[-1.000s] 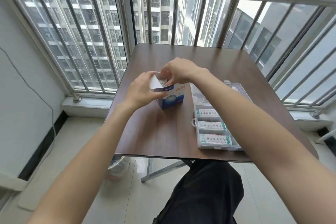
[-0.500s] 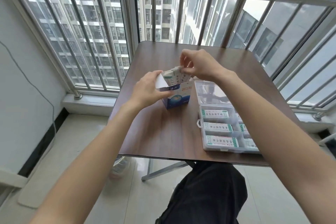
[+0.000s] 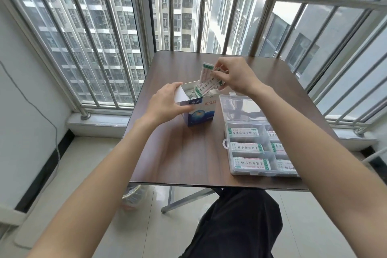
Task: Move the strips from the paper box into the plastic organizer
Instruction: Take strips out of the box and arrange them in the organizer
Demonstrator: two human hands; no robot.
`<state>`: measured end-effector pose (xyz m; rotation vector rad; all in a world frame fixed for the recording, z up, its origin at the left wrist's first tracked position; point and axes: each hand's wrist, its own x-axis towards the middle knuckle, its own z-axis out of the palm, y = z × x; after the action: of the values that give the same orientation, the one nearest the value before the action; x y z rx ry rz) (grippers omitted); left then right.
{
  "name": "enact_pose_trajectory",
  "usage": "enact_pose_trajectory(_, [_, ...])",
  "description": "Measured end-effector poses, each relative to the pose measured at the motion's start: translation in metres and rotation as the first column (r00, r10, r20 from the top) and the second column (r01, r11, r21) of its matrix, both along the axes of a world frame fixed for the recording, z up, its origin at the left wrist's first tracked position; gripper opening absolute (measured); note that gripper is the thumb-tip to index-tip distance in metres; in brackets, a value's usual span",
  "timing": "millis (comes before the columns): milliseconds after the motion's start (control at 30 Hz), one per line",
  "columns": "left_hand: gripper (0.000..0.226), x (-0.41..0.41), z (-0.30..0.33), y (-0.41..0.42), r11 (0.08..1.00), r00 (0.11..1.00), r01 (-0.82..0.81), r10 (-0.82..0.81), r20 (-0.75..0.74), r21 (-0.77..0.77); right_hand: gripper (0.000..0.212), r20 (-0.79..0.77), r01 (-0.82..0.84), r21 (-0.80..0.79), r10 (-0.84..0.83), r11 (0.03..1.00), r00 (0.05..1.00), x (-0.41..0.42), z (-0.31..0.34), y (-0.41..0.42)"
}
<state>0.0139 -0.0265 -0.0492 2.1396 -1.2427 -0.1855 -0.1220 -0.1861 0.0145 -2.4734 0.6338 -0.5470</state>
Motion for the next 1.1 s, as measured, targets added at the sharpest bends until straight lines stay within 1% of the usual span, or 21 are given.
enact_pose_trajectory(67, [0.086, 0.002, 0.001, -0.002, 1.000, 1.000, 0.010, -0.010, 0.009, 0.017, 0.011, 0.090, 0.031, 0.030, -0.033, 0.999, 0.995, -0.002, -0.002, -0.001])
enact_pose_trajectory(167, [0.103, 0.001, 0.004, -0.002, 0.998, 0.999, 0.035, -0.036, 0.024, 0.052, 0.012, 0.180, 0.077, 0.040, -0.083, 0.996, 0.980, -0.005, -0.004, -0.003])
enact_pose_trajectory(233, [0.105, -0.002, 0.011, -0.001, 0.999, 0.998, 0.031, -0.029, 0.064, -0.024, 0.013, 0.221, 0.082, 0.070, -0.096, 0.994, 0.971, -0.007, -0.006, -0.003])
enact_pose_trajectory(300, [0.093, -0.005, 0.022, -0.003, 0.986, 0.989, 0.051, -0.028, 0.145, -0.157, 0.011, 0.275, 0.060, 0.137, -0.096, 0.989, 0.957, -0.009, -0.007, -0.001])
enact_pose_trajectory(367, [0.076, -0.012, 0.039, -0.009, 0.959, 0.979, 0.112, -0.062, 0.195, -0.261, 0.009, 0.350, 0.005, 0.232, -0.088, 0.973, 0.933, -0.013, -0.003, 0.003])
enact_pose_trajectory(433, [0.065, -0.021, 0.058, -0.017, 0.946, 0.973, 0.179, -0.130, 0.189, -0.271, 0.011, 0.428, -0.071, 0.321, -0.078, 0.944, 0.901, -0.019, 0.005, 0.008])
enact_pose_trajectory(500, [0.050, -0.033, 0.072, -0.024, 0.939, 0.967, 0.246, -0.220, 0.128, -0.241, 0.011, 0.477, -0.135, 0.372, -0.065, 0.918, 0.876, -0.031, 0.014, 0.014])
enact_pose_trajectory(533, [0.041, -0.038, 0.076, -0.025, 0.926, 0.961, 0.277, -0.267, 0.074, -0.256, 0.010, 0.490, -0.160, 0.392, -0.059, 0.906, 0.870, -0.036, 0.017, 0.018])
enact_pose_trajectory(567, [0.032, -0.045, 0.077, -0.027, 0.906, 0.948, 0.305, -0.317, 0.005, -0.295, 0.009, 0.503, -0.171, 0.412, -0.067, 0.895, 0.862, -0.046, 0.018, 0.021])
enact_pose_trajectory(633, [0.021, -0.057, 0.073, -0.027, 0.879, 0.923, 0.303, -0.367, -0.117, -0.368, 0.005, 0.513, -0.198, 0.499, -0.103, 0.844, 0.852, -0.064, 0.015, 0.027])
enact_pose_trajectory(733, [0.017, -0.076, 0.058, -0.025, 0.884, 0.892, 0.255, -0.372, -0.258, -0.392, 0.007, 0.487, -0.186, 0.612, -0.182, 0.769, 0.854, -0.088, 0.001, 0.033])
enact_pose_trajectory(833, [0.012, -0.092, 0.041, -0.027, 0.904, 0.832, 0.185, -0.353, -0.428, -0.386, 0.007, 0.487, -0.129, 0.695, -0.330, 0.708, 0.809, -0.116, -0.019, 0.032])
enact_pose_trajectory(900, [0.012, -0.097, 0.028, -0.028, 0.919, 0.796, 0.144, -0.328, -0.508, -0.368, 0.007, 0.478, -0.093, 0.714, -0.385, 0.694, 0.789, -0.134, -0.030, 0.029])
enact_pose_trajectory(967, [0.014, -0.100, 0.016, -0.028, 0.932, 0.783, 0.118, -0.300, -0.545, -0.343, 0.011, 0.442, -0.047, 0.715, -0.398, 0.698, 0.804, -0.151, -0.040, 0.026])
enact_pose_trajectory(1033, [0.014, -0.103, 0.005, -0.027, 0.940, 0.816, 0.106, -0.269, -0.511, -0.325, 0.016, 0.385, 0.015, 0.711, -0.406, 0.703, 0.829, -0.163, -0.047, 0.025])
enact_pose_trajectory(1100, [0.012, -0.104, -0.004, -0.025, 0.947, 0.857, 0.094, -0.234, -0.459, -0.308, 0.014, 0.303, 0.128, 0.663, -0.420, 0.738, 0.855, -0.172, -0.053, 0.022])
